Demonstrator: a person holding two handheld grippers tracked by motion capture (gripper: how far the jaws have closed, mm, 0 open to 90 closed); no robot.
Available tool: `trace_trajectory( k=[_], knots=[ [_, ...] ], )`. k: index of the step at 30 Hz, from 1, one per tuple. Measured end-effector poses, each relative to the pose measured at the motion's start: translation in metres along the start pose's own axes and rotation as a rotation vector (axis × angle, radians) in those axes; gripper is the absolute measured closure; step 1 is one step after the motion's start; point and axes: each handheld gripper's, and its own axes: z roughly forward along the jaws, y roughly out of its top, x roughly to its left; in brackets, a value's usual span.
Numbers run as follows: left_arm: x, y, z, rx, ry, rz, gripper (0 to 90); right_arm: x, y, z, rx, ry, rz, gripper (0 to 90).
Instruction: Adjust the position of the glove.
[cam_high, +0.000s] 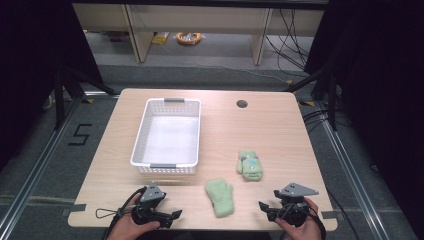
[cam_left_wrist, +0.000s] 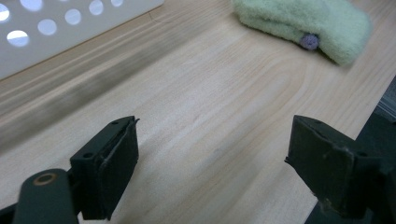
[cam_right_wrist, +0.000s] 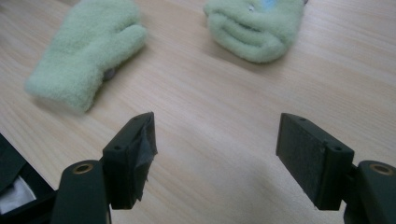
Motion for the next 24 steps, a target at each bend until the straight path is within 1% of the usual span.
trace_trajectory(
  k=[1, 2, 3, 4, 5, 6, 7, 12, 13, 14, 15, 16, 17, 18, 19, 20, 21, 22, 23, 24],
  knots=[
    [0.001, 0.000, -0.001, 0.009, 0.001, 0.010, 15.9, 0.000, 0.000, 0.000, 0.010, 0.016, 0.009, 29.4],
    [0.001, 0.000, -0.001, 0.009, 0.001, 0.010, 15.9, 0.000, 0.000, 0.000, 0.010, 0.016, 0.009, 29.4],
    [0.001, 0.000, -0.001, 0.007, 0.001, 0.008, 15.9, 0.001, 0.001, 0.000, 0.021, 0.020, 0.006, 29.5],
    [0.001, 0.000, -0.001, 0.007, 0.001, 0.008, 15.9, 0.001, 0.001, 0.000, 0.021, 0.020, 0.006, 29.5],
    [0.001, 0.000, 0.000, 0.006, 0.001, 0.006, 15.9, 0.002, 0.000, 0.000, 0.014, 0.010, 0.003, 30.2],
    [0.001, 0.001, 0.000, 0.006, 0.001, 0.005, 15.9, 0.002, 0.000, 0.000, 0.010, 0.012, -0.007, 30.4],
    [0.000, 0.001, 0.000, -0.004, -0.002, -0.007, 15.9, 0.002, 0.001, 0.000, 0.011, 0.008, -0.012, 30.8],
    [-0.001, 0.003, 0.001, -0.013, -0.010, -0.014, 15.9, 0.004, 0.001, -0.001, 0.010, 0.006, -0.006, 32.3],
    [-0.002, 0.004, 0.002, -0.002, -0.023, -0.010, 15.9, 0.004, 0.002, 0.000, 0.020, 0.039, -0.023, 32.7],
    [-0.002, 0.004, 0.002, -0.002, -0.023, -0.010, 15.9, 0.004, 0.002, 0.000, 0.020, 0.039, -0.023, 32.7],
    [-0.004, 0.005, 0.004, 0.003, -0.032, -0.002, 15.9, 0.008, 0.001, 0.000, 0.006, 0.016, 0.004, 32.9],
    [-0.004, 0.005, 0.004, 0.003, -0.032, -0.002, 15.9, 0.009, 0.002, -0.001, 0.011, 0.020, 0.014, 32.9],
    [-0.007, 0.006, 0.006, -0.006, -0.037, -0.014, 15.9, 0.007, 0.002, 0.000, 0.001, 0.020, -0.024, 32.8],
    [-0.007, 0.006, 0.006, -0.006, -0.037, -0.014, 15.9, 0.008, 0.002, 0.000, -0.006, 0.025, -0.017, 32.8],
    [-0.008, 0.008, 0.006, -0.009, -0.043, -0.003, 15.9, 0.009, 0.003, -0.001, 0.000, 0.025, -0.016, 32.7],
    [-0.008, 0.009, 0.006, -0.009, -0.033, 0.004, 15.9, 0.010, 0.003, 0.000, -0.006, 0.025, -0.011, 32.4],
    [-0.008, 0.009, 0.006, -0.009, -0.033, 0.004, 15.9, 0.010, 0.003, 0.000, -0.006, 0.025, -0.011, 32.4],
    [-0.010, 0.010, 0.007, -0.018, -0.045, -0.022, 15.9, 0.011, 0.003, 0.000, -0.013, 0.018, -0.020, 31.6],
    [-0.011, 0.012, 0.009, -0.025, -0.051, 0.002, 15.9, 0.011, 0.004, 0.000, -0.005, 0.048, -0.021, 31.3],
    [-0.011, 0.012, 0.009, -0.025, -0.051, 0.002, 15.9, 0.011, 0.004, 0.000, -0.005, 0.048, -0.021, 31.3]
  ],
)
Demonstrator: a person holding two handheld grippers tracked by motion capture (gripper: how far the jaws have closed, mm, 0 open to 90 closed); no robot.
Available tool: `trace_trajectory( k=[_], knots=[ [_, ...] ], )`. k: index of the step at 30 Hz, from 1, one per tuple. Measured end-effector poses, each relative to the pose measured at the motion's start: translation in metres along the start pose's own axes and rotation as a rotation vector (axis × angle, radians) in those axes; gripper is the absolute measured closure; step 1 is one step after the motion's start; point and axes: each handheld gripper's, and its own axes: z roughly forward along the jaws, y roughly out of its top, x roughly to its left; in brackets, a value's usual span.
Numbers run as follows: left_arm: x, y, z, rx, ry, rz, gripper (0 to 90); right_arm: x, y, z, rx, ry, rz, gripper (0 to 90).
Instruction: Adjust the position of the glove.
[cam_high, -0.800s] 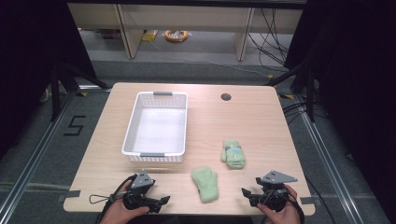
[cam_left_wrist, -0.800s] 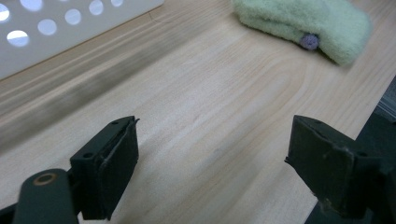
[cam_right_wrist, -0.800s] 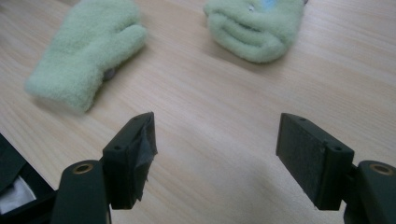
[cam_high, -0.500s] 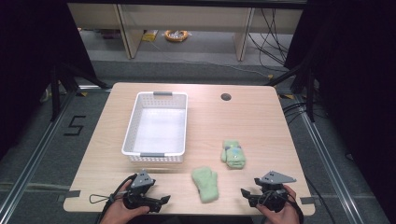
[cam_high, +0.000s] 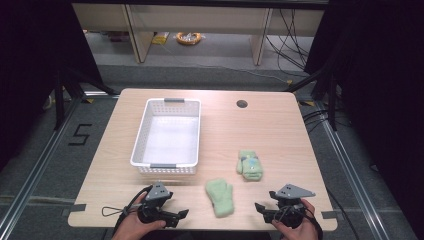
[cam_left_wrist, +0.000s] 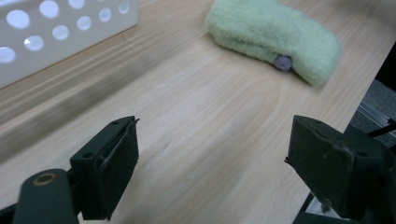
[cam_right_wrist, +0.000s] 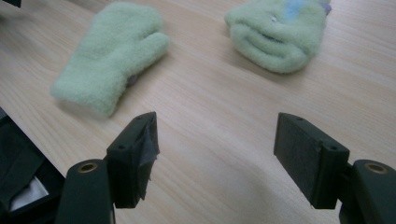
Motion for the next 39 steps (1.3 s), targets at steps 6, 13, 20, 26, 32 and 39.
trace_trajectory(
  k=[6, 13, 20, 26, 32, 39],
  knots=[
    [-0.009, 0.011, 0.010, 0.012, -0.022, 0.018, 17.6, 0.005, 0.002, 0.000, -0.028, 0.020, 0.037, 32.2],
    [-0.016, 0.026, 0.020, 0.002, -0.046, 0.032, 22.6, 0.015, 0.004, 0.003, -0.022, 0.027, 0.005, 37.6],
    [-0.013, 0.043, 0.030, -0.008, -0.055, 0.024, 32.1, 0.029, 0.008, 0.010, -0.024, 0.063, -0.023, 43.9],
    [-0.018, 0.055, 0.039, 0.004, -0.084, 0.050, 36.0, 0.036, 0.012, 0.015, -0.007, 0.059, -0.046, 46.8],
    [-0.020, 0.062, 0.052, 0.024, -0.081, 0.061, 36.8, 0.043, 0.014, 0.019, -0.003, 0.070, -0.043, 47.9],
    [-0.019, 0.071, 0.060, 0.031, -0.074, 0.068, 38.1, 0.050, 0.017, 0.027, 0.021, 0.086, -0.070, 50.3]
  ],
)
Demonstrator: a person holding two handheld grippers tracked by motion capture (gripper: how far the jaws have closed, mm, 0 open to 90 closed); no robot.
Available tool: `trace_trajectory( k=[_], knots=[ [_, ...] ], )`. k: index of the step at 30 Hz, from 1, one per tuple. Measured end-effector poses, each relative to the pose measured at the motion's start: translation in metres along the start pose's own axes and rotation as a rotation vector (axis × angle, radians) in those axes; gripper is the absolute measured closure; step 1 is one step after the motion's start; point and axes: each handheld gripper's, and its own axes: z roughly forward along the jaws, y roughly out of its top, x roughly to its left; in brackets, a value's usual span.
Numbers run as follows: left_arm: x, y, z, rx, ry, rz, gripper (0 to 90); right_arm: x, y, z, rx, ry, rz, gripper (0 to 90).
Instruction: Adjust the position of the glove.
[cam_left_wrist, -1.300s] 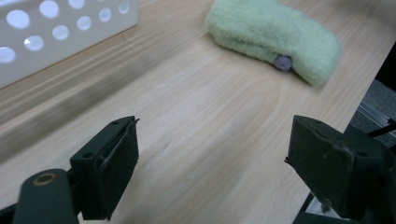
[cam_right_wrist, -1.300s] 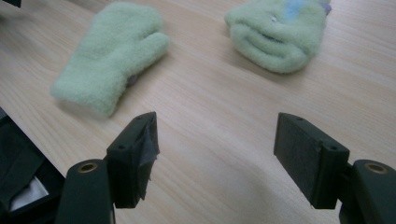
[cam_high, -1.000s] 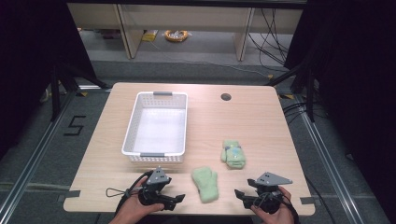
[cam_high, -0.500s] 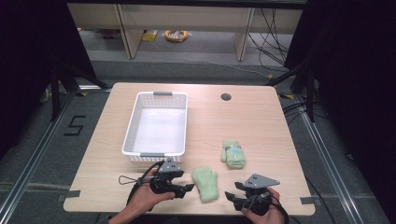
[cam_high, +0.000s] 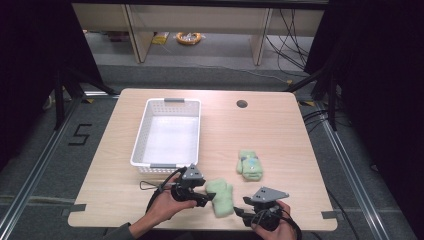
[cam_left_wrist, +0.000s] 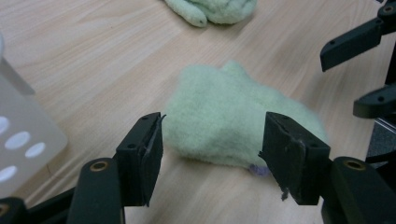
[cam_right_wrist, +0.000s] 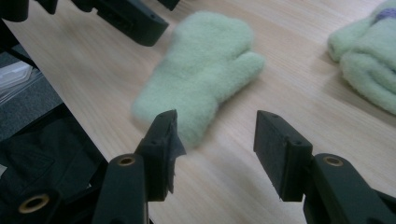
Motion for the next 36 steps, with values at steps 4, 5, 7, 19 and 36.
trace_trajectory(
  k=[4, 5, 7, 19, 36],
  knots=[
    [0.003, 0.005, 0.004, 0.020, 0.002, 0.019, 40.3, 0.005, 0.002, 0.005, 0.012, 0.011, -0.007, 51.1],
    [0.003, 0.005, 0.004, 0.020, 0.002, 0.019, 40.2, 0.005, 0.002, 0.005, 0.012, 0.011, -0.007, 51.1],
    [0.003, 0.007, 0.006, 0.010, 0.004, 0.013, 40.2, 0.006, 0.003, 0.008, 0.006, 0.012, -0.019, 51.7],
    [0.009, 0.014, 0.016, 0.032, -0.007, 0.045, 46.7, 0.010, 0.012, 0.020, 0.029, 0.022, -0.026, 54.6],
    [0.013, 0.007, 0.018, 0.060, -0.019, 0.031, 70.7, 0.006, 0.014, 0.037, 0.067, 0.026, -0.023, 66.0]
  ],
)
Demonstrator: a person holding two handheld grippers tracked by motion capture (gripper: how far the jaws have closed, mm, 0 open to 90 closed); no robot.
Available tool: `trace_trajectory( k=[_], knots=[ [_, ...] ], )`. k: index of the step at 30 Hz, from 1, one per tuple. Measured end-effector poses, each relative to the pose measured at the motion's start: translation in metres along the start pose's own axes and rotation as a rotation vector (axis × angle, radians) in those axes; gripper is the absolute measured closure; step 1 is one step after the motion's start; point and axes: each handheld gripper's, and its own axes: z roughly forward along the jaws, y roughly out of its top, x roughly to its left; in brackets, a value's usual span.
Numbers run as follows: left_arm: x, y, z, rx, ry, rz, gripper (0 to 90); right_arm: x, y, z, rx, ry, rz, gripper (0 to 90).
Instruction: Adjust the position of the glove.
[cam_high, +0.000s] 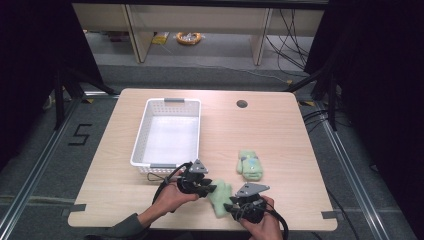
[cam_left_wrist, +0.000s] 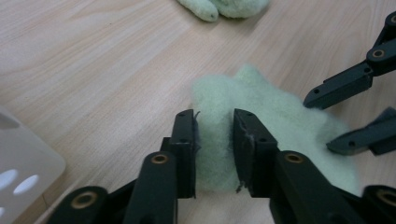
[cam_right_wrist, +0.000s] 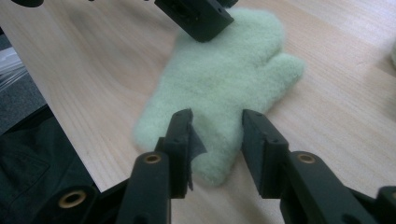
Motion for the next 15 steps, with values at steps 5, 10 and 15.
trace_trajectory(
  k=[5, 10, 15],
  knots=[
    [-0.002, -0.002, -0.002, -0.014, -0.003, 0.005, 80.5, -0.001, 0.000, -0.002, -0.006, 0.002, -0.030, 79.1],
    [-0.003, -0.007, -0.009, -0.024, -0.032, -0.009, 82.3, -0.002, 0.001, -0.007, 0.003, 0.005, -0.040, 82.6],
    [-0.008, -0.011, -0.018, -0.048, -0.063, -0.035, 82.5, -0.012, 0.006, -0.012, -0.031, -0.015, -0.104, 82.8]
  ],
)
